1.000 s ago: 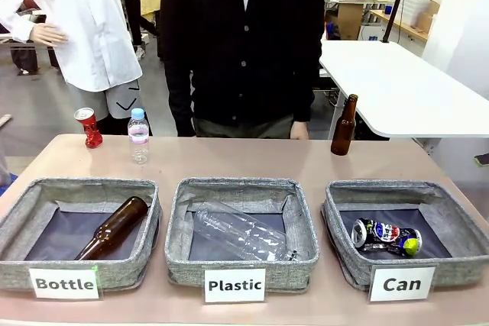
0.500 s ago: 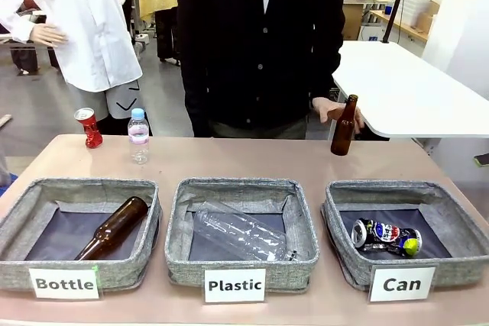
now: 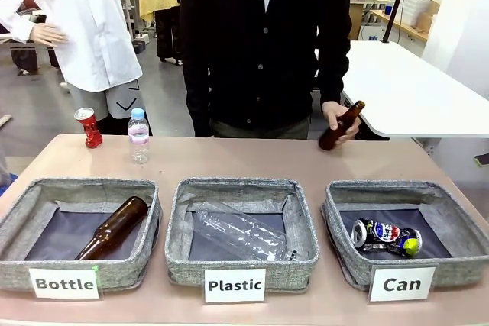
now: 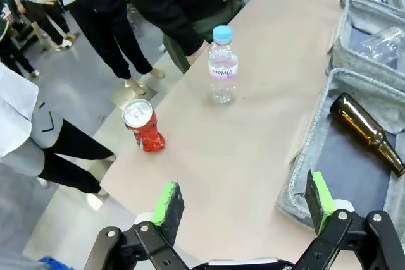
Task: Sort the can waste into the basket.
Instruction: Pick up the can waste from the table and place it in the right Fabric basket.
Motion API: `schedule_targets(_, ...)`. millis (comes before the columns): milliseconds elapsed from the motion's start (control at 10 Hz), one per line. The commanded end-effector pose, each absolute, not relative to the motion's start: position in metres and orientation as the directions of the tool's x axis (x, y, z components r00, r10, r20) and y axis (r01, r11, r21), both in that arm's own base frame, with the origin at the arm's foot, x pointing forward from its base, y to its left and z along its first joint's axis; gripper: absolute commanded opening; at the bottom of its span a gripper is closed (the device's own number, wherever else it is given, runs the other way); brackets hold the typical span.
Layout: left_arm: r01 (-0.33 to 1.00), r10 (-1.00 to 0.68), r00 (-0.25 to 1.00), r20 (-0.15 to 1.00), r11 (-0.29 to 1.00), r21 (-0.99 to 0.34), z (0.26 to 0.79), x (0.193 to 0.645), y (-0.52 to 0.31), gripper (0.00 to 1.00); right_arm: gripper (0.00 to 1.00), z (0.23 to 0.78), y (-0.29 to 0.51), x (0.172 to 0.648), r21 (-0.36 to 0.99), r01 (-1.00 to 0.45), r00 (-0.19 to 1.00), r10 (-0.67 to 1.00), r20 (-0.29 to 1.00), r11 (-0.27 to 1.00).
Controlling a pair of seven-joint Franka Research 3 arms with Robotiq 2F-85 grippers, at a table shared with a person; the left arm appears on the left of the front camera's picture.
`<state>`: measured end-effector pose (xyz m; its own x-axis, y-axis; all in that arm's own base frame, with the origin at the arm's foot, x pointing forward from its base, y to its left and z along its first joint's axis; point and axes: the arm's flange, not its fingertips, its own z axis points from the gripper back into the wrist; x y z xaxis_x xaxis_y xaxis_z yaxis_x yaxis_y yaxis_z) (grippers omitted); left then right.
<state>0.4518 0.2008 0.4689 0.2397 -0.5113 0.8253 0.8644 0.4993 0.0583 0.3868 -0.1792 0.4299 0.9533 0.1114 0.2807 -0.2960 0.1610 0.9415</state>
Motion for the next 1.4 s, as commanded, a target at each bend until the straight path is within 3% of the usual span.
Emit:
schedule_targets(0,0.872,-0.525,0.187,0.83,0.478,0.107,0.461,0.459,0.209,1.0,1.0,0.431,-0.181,0.387,0.935,-0.316,0.946,0.124,0.298,0.16)
schedule_targets(300,0.905,-0.529,0.115,0.841,0.404,0.13,0.423,0.527,0.232,1.0,1.0,0.431,-0.181,0.387,0.935,-0.316,0.946,0.124,0.298,0.16)
schedule_targets(500,0.947,-0.551,0.03,0.834,0.282,0.152,0.395,0.566,0.24,1.0,1.0,0.431,-0.181,0.387,0.935,-0.316,0.946,0.124,0.298,0.16)
schedule_targets(1000,0.948,-0.606,0.084,0.791,0.293,0.124,0.349,0.64,0.236,1.0,1.0,0.431,-0.181,0.387,0.935,-0.316,0.946,0.124,0.298,0.16)
schedule_targets(1100,0.936,-0.541,0.205,0.815,0.351,-0.003,0.348,0.654,0.236,1.0,1.0,0.431,-0.181,0.387,0.935,-0.316,0.946,0.124,0.298,0.16)
schedule_targets(1200,0.951,-0.59,0.059,0.806,0.279,0.135,0.344,0.626,0.235,1.0,1.0,0.431,-0.181,0.387,0.935,-0.316,0.946,0.124,0.298,0.16)
schedule_targets(1300,0.951,-0.59,0.059,0.806,0.279,0.135,0.344,0.626,0.235,1.0,1.0,0.431,-0.181,0.387,0.935,-0.316,0.946,0.124,0.298,0.16)
